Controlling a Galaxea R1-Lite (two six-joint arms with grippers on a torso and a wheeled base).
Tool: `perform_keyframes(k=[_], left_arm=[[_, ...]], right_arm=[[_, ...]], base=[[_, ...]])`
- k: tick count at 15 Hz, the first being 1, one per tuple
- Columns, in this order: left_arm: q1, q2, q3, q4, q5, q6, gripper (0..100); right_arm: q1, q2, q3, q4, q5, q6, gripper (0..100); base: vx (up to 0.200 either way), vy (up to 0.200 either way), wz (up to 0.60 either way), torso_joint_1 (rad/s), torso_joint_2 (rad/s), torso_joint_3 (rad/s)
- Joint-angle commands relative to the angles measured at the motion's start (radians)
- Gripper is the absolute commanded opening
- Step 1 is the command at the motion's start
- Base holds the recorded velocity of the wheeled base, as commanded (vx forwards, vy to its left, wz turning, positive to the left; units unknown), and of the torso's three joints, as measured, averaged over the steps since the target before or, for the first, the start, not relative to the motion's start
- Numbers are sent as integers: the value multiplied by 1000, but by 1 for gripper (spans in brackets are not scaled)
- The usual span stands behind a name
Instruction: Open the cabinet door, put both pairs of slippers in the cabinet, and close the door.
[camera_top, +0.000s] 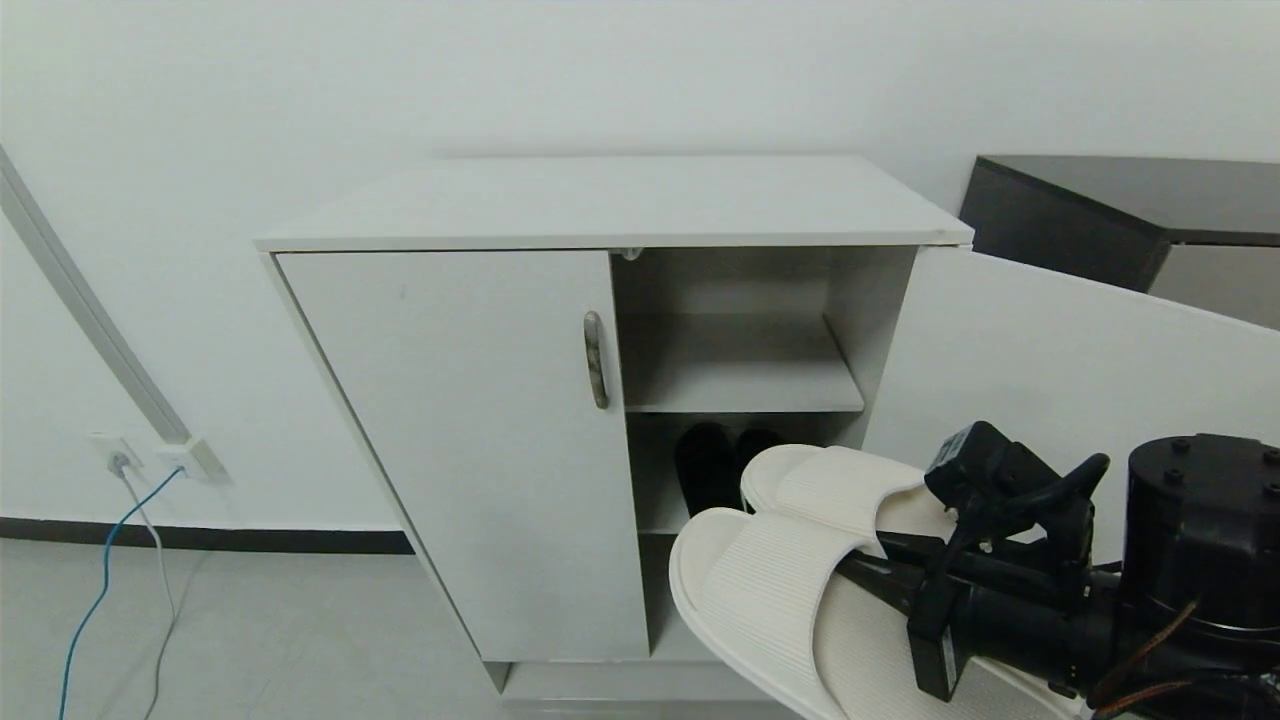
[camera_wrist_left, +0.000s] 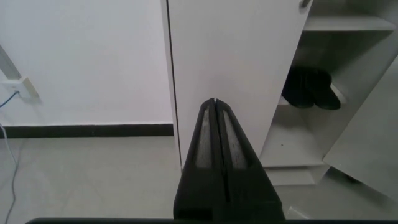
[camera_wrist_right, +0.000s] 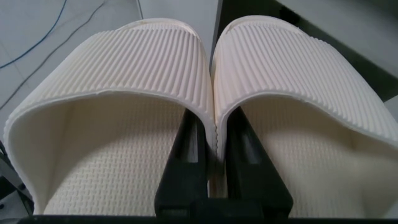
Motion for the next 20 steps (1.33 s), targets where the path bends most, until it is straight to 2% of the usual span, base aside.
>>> perform_keyframes(k=[1, 8, 20], left_arm=[[0, 1, 0, 0, 0, 0, 0], [0, 1, 0, 0, 2, -1, 0], [0, 1, 0, 0, 0, 0, 0]], right_arm=[[1, 4, 0, 0, 1, 0, 0], [1, 3, 5, -2, 2, 0, 0], [10, 38, 5, -2, 2, 0, 0]], base=[[0, 0, 0, -85, 442, 359], [0, 0, 0, -28, 408, 376], [0, 0, -50, -1, 19, 19]])
